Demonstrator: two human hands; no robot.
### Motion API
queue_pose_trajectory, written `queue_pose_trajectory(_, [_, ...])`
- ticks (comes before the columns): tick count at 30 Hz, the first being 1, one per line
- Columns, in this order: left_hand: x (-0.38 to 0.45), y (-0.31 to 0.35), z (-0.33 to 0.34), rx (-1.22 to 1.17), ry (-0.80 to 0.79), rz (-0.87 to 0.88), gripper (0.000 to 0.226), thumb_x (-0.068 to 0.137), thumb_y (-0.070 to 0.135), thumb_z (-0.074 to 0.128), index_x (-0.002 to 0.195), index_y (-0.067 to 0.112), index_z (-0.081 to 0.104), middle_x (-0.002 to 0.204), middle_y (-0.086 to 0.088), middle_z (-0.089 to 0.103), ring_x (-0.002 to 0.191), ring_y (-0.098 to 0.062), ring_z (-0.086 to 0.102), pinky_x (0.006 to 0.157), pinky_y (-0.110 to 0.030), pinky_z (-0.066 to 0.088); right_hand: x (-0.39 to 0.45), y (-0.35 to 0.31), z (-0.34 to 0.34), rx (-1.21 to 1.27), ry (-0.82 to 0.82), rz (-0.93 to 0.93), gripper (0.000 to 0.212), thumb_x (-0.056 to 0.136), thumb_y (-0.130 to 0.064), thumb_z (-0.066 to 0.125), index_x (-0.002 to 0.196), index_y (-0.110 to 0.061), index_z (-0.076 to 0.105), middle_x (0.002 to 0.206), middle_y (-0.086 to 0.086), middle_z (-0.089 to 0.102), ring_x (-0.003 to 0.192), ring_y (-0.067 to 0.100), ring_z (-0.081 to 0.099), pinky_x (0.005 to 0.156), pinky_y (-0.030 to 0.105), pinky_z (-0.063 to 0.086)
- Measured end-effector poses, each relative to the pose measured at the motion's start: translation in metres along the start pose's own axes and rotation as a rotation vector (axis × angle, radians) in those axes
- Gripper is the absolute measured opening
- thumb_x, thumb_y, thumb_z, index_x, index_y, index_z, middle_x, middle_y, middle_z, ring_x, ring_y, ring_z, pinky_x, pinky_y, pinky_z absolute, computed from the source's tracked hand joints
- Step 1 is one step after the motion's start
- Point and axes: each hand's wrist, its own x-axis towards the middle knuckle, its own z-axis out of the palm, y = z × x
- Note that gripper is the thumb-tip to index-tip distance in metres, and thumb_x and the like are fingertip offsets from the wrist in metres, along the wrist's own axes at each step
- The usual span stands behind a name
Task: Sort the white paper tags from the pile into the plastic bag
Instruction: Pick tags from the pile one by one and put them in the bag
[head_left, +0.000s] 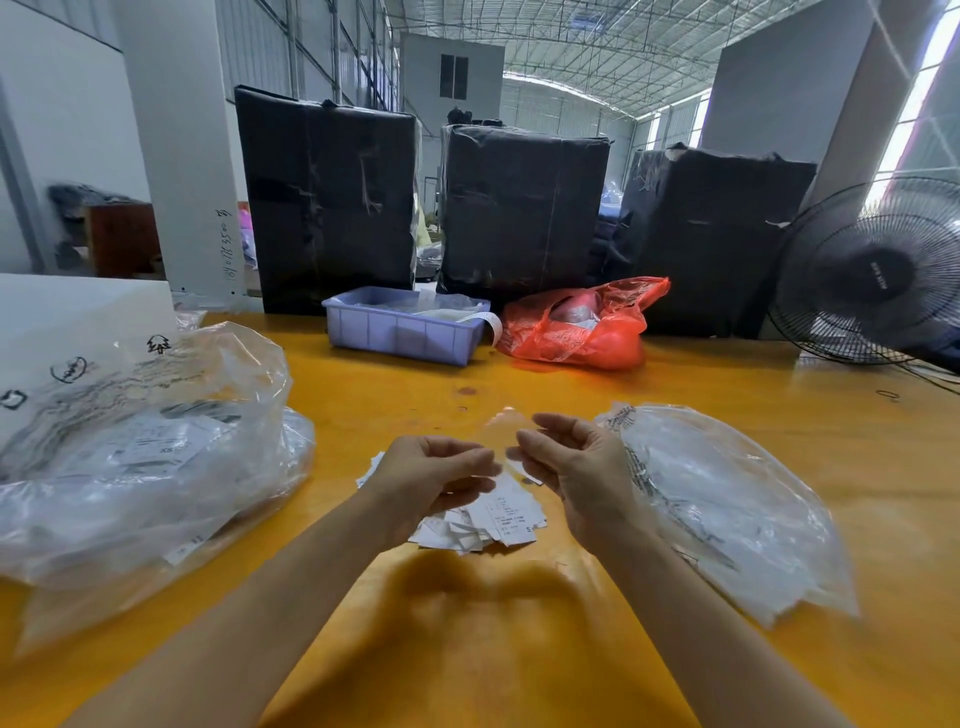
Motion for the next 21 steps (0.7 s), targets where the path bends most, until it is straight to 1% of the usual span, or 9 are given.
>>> queue_pose_trajectory(3, [0.003, 0.0, 0.001, -0.156, 0.113, 0.008, 0.005, 0.086, 0.007, 0.064, 0.089, 0.003, 0.065, 0.076, -0.007, 0.074, 0.065, -0.013, 0.071, 0.061, -0.021, 0.056, 0.001, 0.003, -0.002, 0.006, -0.022, 0.103, 0.022, 0.081, 0.007, 0.064, 0.099, -0.004, 0.058, 0.069, 0.01, 0.068, 0.063, 0.018, 0.068, 0.061, 0.023, 0.054])
queue_pose_trajectory(6, [0.003, 0.001, 0.002, -0.254, 0.206, 0.074, 0.007, 0.088, 0.006, 0.061, 0.082, 0.004, 0.063, 0.067, -0.004, 0.073, 0.058, -0.01, 0.069, 0.055, -0.018, 0.055, 0.0, 0.009, -0.001, -0.03, -0.167, 0.23, 0.024, 0.081, 0.009, 0.063, 0.102, 0.0, 0.058, 0.07, 0.011, 0.067, 0.062, 0.019, 0.068, 0.059, 0.024, 0.055])
queue_pose_trajectory(9, [0.005, -0.001, 0.003, -0.244, 0.262, 0.14, 0.012, 0.086, 0.01, 0.064, 0.079, 0.002, 0.065, 0.064, -0.002, 0.071, 0.056, -0.008, 0.067, 0.053, -0.016, 0.053, -0.006, 0.015, 0.002, -0.162, -0.363, 0.288, 0.019, 0.08, 0.004, 0.066, 0.098, -0.003, 0.063, 0.07, 0.006, 0.068, 0.066, 0.02, 0.07, 0.062, 0.024, 0.056])
queue_pose_trajectory(11, [0.005, -0.002, 0.002, -0.172, 0.279, 0.181, 0.012, 0.082, 0.012, 0.068, 0.075, 0.002, 0.065, 0.06, -0.001, 0.069, 0.055, -0.011, 0.065, 0.055, -0.019, 0.053, -0.007, 0.016, 0.005, -0.222, -0.422, 0.278, 0.021, 0.078, -0.005, 0.072, 0.097, -0.006, 0.065, 0.076, 0.004, 0.07, 0.071, 0.019, 0.07, 0.065, 0.024, 0.056])
queue_pose_trajectory(14, [0.003, 0.0, -0.002, 0.077, 0.233, 0.28, 0.021, 0.068, 0.022, 0.076, 0.069, 0.004, 0.064, 0.056, -0.002, 0.067, 0.055, -0.013, 0.06, 0.059, -0.023, 0.052, -0.005, 0.015, 0.005, -0.218, -0.371, 0.239, 0.046, 0.062, -0.029, 0.08, 0.101, -0.009, 0.066, 0.08, 0.003, 0.071, 0.075, 0.014, 0.068, 0.064, 0.024, 0.053])
queue_pose_trajectory(15, [0.001, 0.0, -0.003, 0.13, 0.201, 0.298, 0.025, 0.064, 0.025, 0.077, 0.068, 0.004, 0.065, 0.056, -0.002, 0.067, 0.053, -0.012, 0.059, 0.057, -0.022, 0.051, -0.005, 0.014, 0.004, -0.218, -0.359, 0.229, 0.047, 0.058, -0.03, 0.08, 0.098, -0.01, 0.068, 0.078, 0.002, 0.071, 0.072, 0.013, 0.067, 0.062, 0.023, 0.052])
queue_pose_trajectory(17, [-0.001, 0.0, -0.001, 0.16, 0.166, 0.295, 0.03, 0.057, 0.028, 0.078, 0.071, 0.005, 0.065, 0.057, -0.003, 0.066, 0.05, -0.011, 0.058, 0.052, -0.019, 0.049, -0.005, 0.014, 0.001, -0.228, -0.347, 0.207, 0.033, 0.057, -0.024, 0.079, 0.086, -0.011, 0.07, 0.072, 0.002, 0.069, 0.066, 0.012, 0.066, 0.057, 0.02, 0.049])
queue_pose_trajectory(18, [-0.001, 0.001, 0.0, 0.139, 0.167, 0.262, 0.033, 0.055, 0.027, 0.078, 0.077, 0.006, 0.064, 0.059, -0.004, 0.066, 0.051, -0.01, 0.059, 0.053, -0.02, 0.049, -0.004, 0.015, 0.0, -0.22, -0.327, 0.195, 0.026, 0.058, -0.02, 0.078, 0.081, -0.011, 0.07, 0.069, 0.004, 0.068, 0.063, 0.013, 0.065, 0.056, 0.019, 0.048])
queue_pose_trajectory(21, [0.001, 0.001, 0.002, -0.023, 0.118, 0.095, 0.036, 0.062, 0.013, 0.078, 0.094, 0.009, 0.062, 0.066, -0.004, 0.064, 0.051, -0.008, 0.061, 0.055, -0.019, 0.05, 0.0, 0.018, 0.0, -0.105, -0.236, 0.186, 0.017, 0.062, -0.01, 0.075, 0.076, -0.005, 0.067, 0.064, 0.007, 0.065, 0.057, 0.014, 0.063, 0.053, 0.02, 0.048])
